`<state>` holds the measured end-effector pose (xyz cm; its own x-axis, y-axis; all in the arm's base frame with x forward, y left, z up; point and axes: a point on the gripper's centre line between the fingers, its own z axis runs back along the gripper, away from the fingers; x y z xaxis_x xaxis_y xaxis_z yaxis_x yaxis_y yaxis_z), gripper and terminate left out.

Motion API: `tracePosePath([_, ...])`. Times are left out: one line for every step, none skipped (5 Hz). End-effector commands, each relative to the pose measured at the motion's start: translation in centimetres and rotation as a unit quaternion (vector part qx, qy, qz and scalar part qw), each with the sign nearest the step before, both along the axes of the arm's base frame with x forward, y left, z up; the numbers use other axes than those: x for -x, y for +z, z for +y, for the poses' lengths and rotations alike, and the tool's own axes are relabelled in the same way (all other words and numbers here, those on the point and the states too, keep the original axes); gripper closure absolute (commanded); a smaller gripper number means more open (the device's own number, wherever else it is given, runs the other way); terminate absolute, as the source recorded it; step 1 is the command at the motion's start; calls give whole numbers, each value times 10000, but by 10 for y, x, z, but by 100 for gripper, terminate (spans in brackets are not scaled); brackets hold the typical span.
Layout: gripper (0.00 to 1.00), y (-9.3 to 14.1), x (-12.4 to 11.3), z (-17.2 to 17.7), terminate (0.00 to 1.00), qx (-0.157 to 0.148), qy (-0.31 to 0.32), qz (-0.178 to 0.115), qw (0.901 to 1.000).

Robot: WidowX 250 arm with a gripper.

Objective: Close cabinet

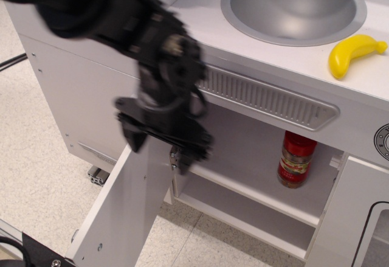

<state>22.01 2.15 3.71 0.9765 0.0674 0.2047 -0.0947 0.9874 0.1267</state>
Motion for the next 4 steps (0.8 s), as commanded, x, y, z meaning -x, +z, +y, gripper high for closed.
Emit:
tracePosePath([0,8,2,45,0,-211,132,-47,9997])
tracePosePath([0,-7,2,47,0,116,240,262,9993])
tracePosePath([0,-14,5,36,0,455,-84,285,9985])
tracePosePath([0,-24,1,22,0,720,9,224,9972])
